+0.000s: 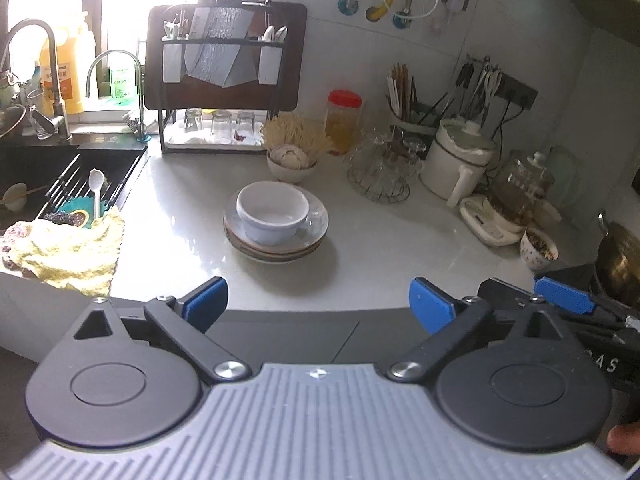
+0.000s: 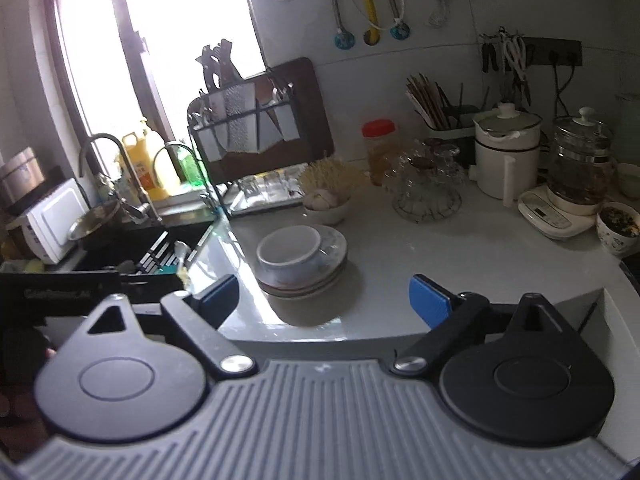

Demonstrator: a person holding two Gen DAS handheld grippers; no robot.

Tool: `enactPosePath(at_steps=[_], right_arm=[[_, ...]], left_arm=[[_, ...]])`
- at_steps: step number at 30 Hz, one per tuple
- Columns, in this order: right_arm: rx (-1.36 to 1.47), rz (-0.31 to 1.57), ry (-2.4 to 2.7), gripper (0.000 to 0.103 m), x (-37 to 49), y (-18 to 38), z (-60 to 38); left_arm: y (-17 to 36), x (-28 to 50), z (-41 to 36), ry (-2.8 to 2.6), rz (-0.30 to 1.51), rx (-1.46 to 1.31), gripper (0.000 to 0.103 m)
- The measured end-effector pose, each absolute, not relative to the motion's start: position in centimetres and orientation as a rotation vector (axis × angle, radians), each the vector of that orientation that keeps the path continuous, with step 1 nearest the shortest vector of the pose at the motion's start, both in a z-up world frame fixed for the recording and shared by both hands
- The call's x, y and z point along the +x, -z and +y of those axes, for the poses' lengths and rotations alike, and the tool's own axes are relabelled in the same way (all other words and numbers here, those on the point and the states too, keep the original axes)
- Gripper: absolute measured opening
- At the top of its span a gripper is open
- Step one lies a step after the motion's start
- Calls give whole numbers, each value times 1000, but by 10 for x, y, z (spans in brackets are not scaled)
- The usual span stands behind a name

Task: Organize plates and bowls

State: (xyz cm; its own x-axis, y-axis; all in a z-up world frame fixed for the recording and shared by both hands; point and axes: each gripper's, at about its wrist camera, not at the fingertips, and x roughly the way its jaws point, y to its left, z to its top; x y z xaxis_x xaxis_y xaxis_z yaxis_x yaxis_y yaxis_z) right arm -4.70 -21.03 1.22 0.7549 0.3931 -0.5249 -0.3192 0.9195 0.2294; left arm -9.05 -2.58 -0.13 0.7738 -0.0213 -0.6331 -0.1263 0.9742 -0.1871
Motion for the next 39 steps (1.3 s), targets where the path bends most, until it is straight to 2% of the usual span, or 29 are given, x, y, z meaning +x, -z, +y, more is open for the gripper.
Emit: enactPosePath(at_steps=[9, 39], right_arm=[[149, 610, -386, 93, -61, -2, -217], [149, 611, -384, 94, -66, -4, -216]], left_arm=[[21, -99, -32, -55, 744, -218, 99], [22, -107, -37, -61, 750, -222, 99]])
